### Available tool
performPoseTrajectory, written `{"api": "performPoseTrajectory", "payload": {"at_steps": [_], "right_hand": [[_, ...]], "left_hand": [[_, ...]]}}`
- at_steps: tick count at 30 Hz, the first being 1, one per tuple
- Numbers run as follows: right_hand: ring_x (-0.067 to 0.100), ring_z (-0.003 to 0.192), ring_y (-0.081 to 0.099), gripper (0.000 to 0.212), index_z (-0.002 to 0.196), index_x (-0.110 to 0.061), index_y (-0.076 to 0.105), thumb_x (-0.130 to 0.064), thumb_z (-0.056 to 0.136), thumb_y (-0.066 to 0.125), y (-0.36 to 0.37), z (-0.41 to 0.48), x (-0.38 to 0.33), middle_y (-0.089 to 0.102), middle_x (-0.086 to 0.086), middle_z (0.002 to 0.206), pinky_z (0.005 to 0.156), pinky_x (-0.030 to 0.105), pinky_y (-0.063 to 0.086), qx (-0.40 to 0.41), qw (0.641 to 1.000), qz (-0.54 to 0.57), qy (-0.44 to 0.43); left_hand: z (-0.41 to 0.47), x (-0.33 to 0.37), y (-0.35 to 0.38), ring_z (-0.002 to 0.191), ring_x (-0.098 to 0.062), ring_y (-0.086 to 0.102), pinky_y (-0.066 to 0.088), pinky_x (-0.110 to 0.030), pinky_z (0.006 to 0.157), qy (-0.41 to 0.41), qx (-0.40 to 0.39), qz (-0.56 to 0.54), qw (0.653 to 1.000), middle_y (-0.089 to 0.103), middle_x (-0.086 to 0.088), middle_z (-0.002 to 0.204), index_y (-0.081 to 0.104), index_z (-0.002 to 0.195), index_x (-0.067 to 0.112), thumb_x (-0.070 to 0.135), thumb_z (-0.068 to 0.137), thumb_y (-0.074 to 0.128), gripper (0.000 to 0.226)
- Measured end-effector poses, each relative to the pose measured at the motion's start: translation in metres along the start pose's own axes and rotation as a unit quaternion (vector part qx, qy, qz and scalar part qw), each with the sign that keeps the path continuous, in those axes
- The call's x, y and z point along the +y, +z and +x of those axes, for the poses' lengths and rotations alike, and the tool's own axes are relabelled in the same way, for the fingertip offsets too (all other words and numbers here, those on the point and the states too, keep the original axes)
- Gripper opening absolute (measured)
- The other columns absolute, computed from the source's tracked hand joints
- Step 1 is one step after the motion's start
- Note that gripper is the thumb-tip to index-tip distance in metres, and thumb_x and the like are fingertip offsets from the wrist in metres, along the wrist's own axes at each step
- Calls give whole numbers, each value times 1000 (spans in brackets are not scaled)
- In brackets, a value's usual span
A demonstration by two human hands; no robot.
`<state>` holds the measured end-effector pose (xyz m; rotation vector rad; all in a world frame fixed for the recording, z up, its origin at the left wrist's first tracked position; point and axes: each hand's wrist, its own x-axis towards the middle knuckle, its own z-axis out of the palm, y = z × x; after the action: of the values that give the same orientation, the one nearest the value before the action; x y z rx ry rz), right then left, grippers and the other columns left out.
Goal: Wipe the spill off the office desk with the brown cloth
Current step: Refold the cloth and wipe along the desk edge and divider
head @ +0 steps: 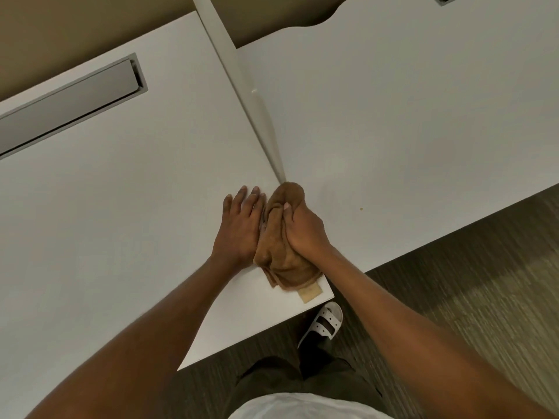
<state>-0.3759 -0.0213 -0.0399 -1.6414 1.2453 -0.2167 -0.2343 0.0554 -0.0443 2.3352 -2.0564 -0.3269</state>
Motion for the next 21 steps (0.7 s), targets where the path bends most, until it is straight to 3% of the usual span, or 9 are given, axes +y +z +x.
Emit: {"api": "performPoseTrajectory", "payload": {"at_steps": [7, 11, 15, 18, 21], "right_hand": [[12, 85, 63, 32, 107, -23, 52, -44, 101, 30, -6, -68, 40, 66, -1, 94, 79, 26, 49, -24, 998, 52, 27], [4, 73, 60, 28, 98, -26, 49, -43, 100, 27, -4, -99, 64, 60, -8, 81, 63, 14, 44, -28, 999, 2, 29], [7, 72, 61, 41, 97, -23, 52, -52, 95, 23, 0, -88, 64, 62, -5, 80, 64, 20, 49, -18, 999, 12, 35], [11, 78, 64, 36, 102, -21, 52, -48, 99, 28, -2, -67, 48, 65, -1, 87, 72, 30, 54, -34, 998, 50, 32], [19, 84, 65, 40, 108, -14, 53, -43, 102, 27, -2, -21, 15, 66, 4, 95, 78, 35, 52, -9, 1000, 20, -6]], "left_hand": [[0, 1, -4, 147, -30, 10, 7, -51, 119, -10, 12, -30, 999, 25, -13, 156, 26, 149, 8, 41, 93, 29, 65], [0, 0, -3, 147, -31, 9, 7, -52, 119, -2, 10, -33, 999, 25, -12, 157, 25, 149, 8, 43, 92, 28, 67], [-1, 2, -4, 147, -30, 8, 6, -52, 119, -4, 6, -35, 999, 23, -12, 157, 24, 149, 8, 44, 92, 28, 67], [0, 3, -5, 147, -31, 9, 7, -52, 119, -7, 8, -38, 999, 24, -13, 157, 25, 149, 8, 43, 91, 28, 68], [1, 2, -4, 147, -30, 9, 6, -51, 119, -7, 11, -32, 999, 26, -12, 156, 27, 149, 9, 41, 94, 33, 63]]}}
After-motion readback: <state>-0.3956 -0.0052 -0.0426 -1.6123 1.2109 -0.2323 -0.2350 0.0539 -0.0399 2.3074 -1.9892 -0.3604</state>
